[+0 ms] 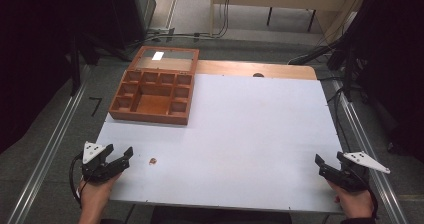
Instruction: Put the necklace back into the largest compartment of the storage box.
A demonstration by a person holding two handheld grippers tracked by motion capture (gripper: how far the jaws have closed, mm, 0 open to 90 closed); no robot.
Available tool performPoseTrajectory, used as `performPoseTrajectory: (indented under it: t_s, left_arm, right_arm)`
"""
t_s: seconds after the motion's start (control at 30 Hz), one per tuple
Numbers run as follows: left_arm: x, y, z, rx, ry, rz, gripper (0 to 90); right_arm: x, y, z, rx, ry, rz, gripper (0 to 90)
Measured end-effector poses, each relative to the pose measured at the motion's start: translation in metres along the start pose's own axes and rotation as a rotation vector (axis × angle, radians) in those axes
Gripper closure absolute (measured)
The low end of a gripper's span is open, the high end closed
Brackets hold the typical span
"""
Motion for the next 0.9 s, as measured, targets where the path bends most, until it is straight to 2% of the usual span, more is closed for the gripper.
performPoseTrajectory:
  t_s: [0.13, 0.17, 0.43, 0.6, 0.73, 0.9]
  left_arm:
    - [0.000, 0.000, 0.000, 0.005, 0.002, 0.008, 28.7]
    - [0.000, -0.001, 0.001, 0.004, 0.004, 0.017, 31.1]
    - [-0.003, -0.004, 0.005, -0.071, 0.012, 0.036, 31.4]
    - [-0.003, -0.007, 0.006, -0.069, 0.017, 0.060, 31.4]
    - [-0.004, -0.009, 0.008, -0.089, 0.005, 0.087, 31.2]
    - [-0.006, -0.013, 0.011, -0.113, 0.016, 0.111, 31.2]
  right_arm:
    - [0.000, -0.001, 0.000, 0.002, -0.002, 0.000, 21.7]
    - [0.001, 0.000, 0.000, 0.001, -0.001, 0.001, 21.7]
    - [0.000, 0.000, 0.000, 0.006, 0.000, 0.002, 21.7]
    - [0.000, 0.001, 0.000, 0.008, 0.000, 0.004, 21.7]
    - [0.001, 0.001, 0.001, 0.008, 0.002, 0.003, 21.7]
    - [0.000, 0.001, 0.001, 0.011, 0.001, 0.006, 21.7]
Point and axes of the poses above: each handheld gripper's, and its own axes: x roughly backward along the jaws, z roughly out of its underside, y roughly to its left, the point moved 2 cm from there along -x, roughly forward along the jaws, and after that the axes turned 8 degrees about y, right-handed, at the moved point
